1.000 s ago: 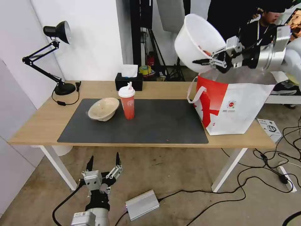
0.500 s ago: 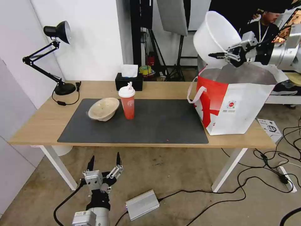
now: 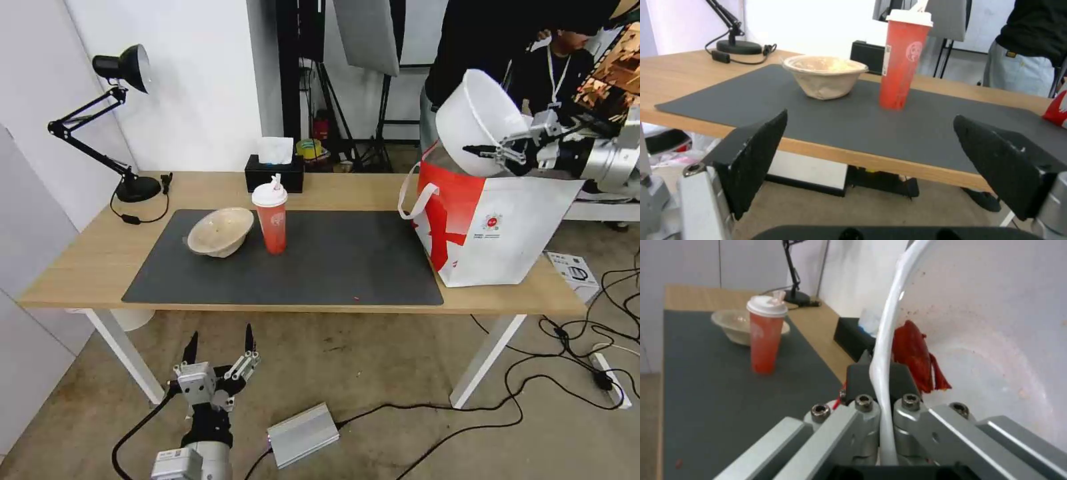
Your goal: Pick up the trash from the table and place it into the takeout bag.
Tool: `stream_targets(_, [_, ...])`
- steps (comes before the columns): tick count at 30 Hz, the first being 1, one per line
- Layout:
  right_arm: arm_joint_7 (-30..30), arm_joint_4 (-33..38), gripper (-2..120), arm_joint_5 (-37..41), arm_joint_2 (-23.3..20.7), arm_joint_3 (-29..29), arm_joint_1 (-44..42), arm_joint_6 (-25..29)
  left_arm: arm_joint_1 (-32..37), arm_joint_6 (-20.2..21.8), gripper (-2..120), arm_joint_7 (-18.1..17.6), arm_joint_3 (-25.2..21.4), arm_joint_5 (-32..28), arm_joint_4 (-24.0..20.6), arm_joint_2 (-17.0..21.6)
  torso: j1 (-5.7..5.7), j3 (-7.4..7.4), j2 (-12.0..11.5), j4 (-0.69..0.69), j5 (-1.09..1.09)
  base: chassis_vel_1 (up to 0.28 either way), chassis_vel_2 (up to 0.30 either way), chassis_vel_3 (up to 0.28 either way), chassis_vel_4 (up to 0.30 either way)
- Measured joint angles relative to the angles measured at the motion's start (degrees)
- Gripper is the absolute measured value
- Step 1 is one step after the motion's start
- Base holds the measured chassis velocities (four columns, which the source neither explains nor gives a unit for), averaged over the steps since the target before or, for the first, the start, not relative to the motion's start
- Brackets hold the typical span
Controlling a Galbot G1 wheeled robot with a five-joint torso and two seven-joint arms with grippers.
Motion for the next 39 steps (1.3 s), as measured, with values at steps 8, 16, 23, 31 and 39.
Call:
stream_targets(8, [1.41,1.83,0,2.79,0.15,2.05,-3.55,-1.27,0.6,-0.18,100,0.04,0.1,0.43,-0.45,-0.27,0.0,0.0,0.0,0.01,0.0,0.0,0.0,0.0,0.0])
stream_targets(16, [4.56,4.14,0,9.77,-0.11,3.28,-5.8,-4.03,1.0,-0.91,100,0.1,0.25,0.72,-0.42,-0.39,0.0,0.0,0.0,0.01,-0.01,0.0,0.0,0.0,0.0])
stream_targets(23, [6.05,5.47,0,12.7,-1.16,4.29,-7.69,-5.06,1.34,-1.17,100,0.15,0.55,1.09,-0.42,-0.42,0.0,0.0,0.0,0.0,-0.01,0.0,0.0,0.0,0.0])
stream_targets(31, [7.38,7.13,0,13.45,-1.8,5.1,-9.23,-5.05,1.64,-1.37,100,0.31,1.08,1.39,-0.44,-0.45,0.0,0.0,0.0,0.01,-0.01,0.0,0.0,0.0,0.0])
stream_targets(39, [8.36,7.89,17,14.04,-1.89,5.46,-10.07,-4.53,1.55,-1.6,100,0.46,1.61,1.69,0.11,-0.59,0.0,0.0,0.0,0.01,-0.01,0.0,0.0,0.0,0.0])
